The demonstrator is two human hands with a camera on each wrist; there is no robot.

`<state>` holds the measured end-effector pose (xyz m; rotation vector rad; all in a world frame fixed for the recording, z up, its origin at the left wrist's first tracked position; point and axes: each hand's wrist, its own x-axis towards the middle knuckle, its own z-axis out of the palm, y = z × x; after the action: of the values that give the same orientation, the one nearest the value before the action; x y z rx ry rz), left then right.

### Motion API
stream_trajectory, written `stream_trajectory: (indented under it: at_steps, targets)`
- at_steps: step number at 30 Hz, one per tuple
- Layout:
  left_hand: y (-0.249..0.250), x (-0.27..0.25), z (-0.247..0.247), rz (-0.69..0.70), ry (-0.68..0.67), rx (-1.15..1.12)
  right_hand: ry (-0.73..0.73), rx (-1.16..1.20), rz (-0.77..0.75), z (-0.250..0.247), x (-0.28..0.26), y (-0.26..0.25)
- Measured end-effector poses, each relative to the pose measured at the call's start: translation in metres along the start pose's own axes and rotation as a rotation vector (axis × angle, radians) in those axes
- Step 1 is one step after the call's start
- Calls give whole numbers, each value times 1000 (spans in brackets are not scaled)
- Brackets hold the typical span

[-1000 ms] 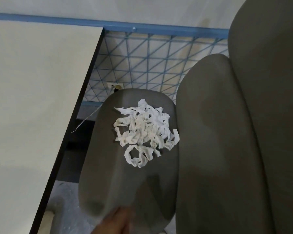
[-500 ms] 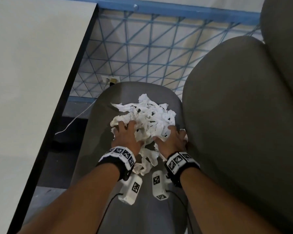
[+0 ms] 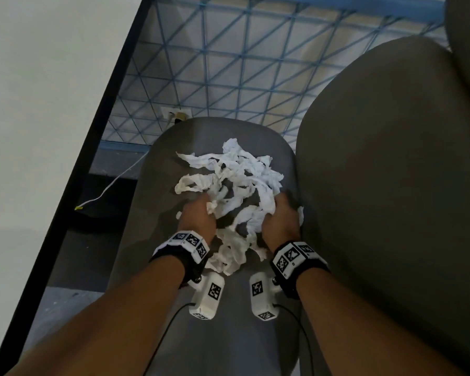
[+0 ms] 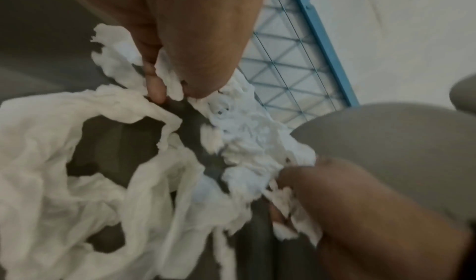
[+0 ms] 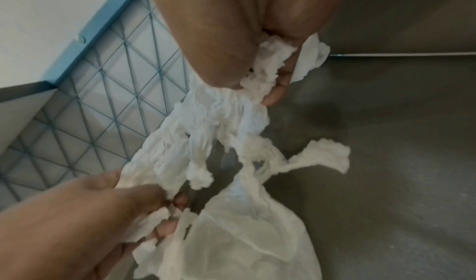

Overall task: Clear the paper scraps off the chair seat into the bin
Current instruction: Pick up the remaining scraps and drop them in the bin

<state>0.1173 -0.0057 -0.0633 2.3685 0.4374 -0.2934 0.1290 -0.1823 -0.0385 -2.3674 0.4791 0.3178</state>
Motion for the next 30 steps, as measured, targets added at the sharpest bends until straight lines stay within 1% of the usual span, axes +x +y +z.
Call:
stream_trajectory:
  at_steps: [3, 5, 7, 9, 11, 13, 14, 16, 18, 20, 21, 23, 24, 25, 27, 28, 30]
  targets:
    - [2, -10, -14, -54, 24, -149, 52, 172, 50, -15, -7, -3]
    - [-2, -11, -19, -74, 59, -252, 93, 208, 88, -21, -7, -3]
    - [-1, -11, -22, -106, 80, -288, 117, 266, 135, -23, -7, 0]
    - [7, -15, -24, -153, 98, -349, 99, 334, 147, -25, -10, -2]
    - [15, -22, -24, -143, 93, -383, 74, 346, 145, -29, -12, -3]
    - [17, -32, -18, -77, 30, -278, 101, 269, 105, -29, -10, -3]
    - [17, -40, -14, -47, -34, -187, 130, 215, 64, -27, -8, -2]
    - [11, -57, 1, 40, -127, 98, 168, 127, 16, -25, -8, -2]
    - [3, -70, 19, 94, -177, 371, 134, 59, 20, -25, -11, -2]
    - [-5, -76, 35, 103, -221, 513, 78, 43, 20, -23, -16, 0]
    - [-7, -76, 38, 116, -221, 526, 55, 50, 23, -21, -18, 3]
    - [-13, -71, 40, 137, -222, 440, 21, 82, 30, -16, -22, 12]
    - [-16, -69, 38, 141, -219, 363, 15, 108, 25, -14, -23, 17]
    - [-21, -67, 36, 146, -188, 275, 13, 139, 18, -11, -24, 22]
    - [-26, -69, 28, 146, -47, 84, 35, 175, 21, -4, -27, 32]
    - [-26, -72, 24, 126, 29, -29, 42, 164, 41, 0, -28, 38]
    - [-15, -78, 12, 59, 110, -234, 3, 85, 152, 9, -30, 47]
